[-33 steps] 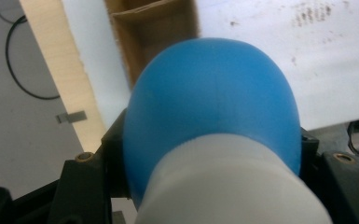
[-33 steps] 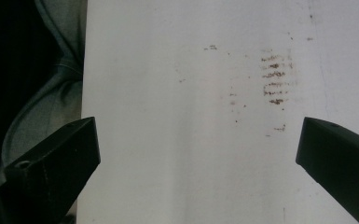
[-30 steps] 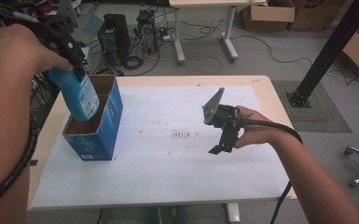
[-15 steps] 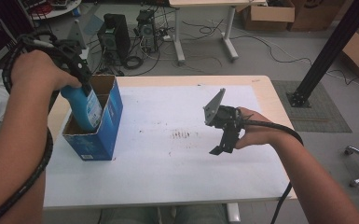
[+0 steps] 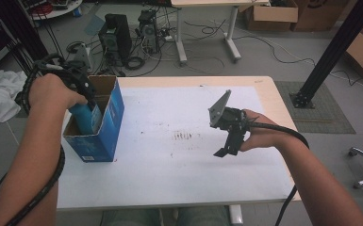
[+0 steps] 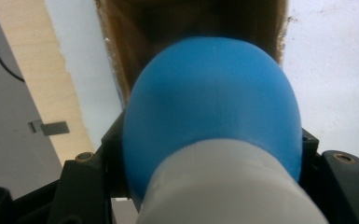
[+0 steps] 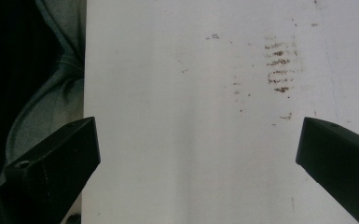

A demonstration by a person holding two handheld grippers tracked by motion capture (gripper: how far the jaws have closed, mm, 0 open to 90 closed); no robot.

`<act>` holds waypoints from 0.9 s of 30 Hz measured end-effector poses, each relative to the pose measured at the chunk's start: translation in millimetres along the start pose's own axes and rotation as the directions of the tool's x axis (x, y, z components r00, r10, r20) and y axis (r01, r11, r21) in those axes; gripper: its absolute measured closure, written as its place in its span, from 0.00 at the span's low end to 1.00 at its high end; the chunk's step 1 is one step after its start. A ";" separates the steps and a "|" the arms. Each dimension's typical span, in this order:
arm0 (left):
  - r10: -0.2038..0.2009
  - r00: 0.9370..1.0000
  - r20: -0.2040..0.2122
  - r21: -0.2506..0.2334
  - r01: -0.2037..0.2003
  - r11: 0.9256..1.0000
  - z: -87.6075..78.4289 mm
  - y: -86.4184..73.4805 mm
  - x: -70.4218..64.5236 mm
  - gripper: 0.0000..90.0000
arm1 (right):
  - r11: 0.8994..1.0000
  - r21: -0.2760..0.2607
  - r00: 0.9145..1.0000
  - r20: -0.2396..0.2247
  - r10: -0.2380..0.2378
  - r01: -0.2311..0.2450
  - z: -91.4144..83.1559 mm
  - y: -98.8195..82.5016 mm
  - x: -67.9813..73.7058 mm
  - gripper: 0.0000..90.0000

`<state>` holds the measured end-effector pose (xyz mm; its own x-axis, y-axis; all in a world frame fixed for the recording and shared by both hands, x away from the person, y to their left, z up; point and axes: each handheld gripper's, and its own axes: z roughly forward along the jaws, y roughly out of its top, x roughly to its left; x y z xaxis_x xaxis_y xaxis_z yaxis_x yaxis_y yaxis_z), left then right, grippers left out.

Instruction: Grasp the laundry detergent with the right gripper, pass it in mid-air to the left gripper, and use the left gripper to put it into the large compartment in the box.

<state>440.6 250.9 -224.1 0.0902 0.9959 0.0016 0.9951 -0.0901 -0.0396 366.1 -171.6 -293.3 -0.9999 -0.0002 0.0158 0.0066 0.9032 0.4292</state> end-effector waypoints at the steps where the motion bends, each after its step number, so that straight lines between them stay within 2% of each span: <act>1: 0.000 1.000 0.000 -0.003 0.000 1.000 2.9 0.2 0.4 0.43 | 1.000 0.000 1.000 0.001 -0.001 0.001 0.1 0.0 0.0 0.00; 16: -0.013 1.000 -0.017 0.016 0.013 1.000 39.5 4.3 2.8 0.43 | 1.000 -0.003 1.000 -0.002 0.001 -0.001 -0.1 -0.9 0.5 0.00; 27: -0.002 1.000 -0.012 0.015 0.002 1.000 55.7 6.3 0.0 0.43 | 1.000 0.001 1.000 -0.010 0.010 -0.010 2.0 -2.2 -0.8 0.00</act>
<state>444.7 250.6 -280.0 0.0884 0.9960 0.0132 0.9947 -0.0876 -0.0546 366.8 -172.8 -296.1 -0.9996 0.0045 0.0287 0.0163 0.9037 0.4278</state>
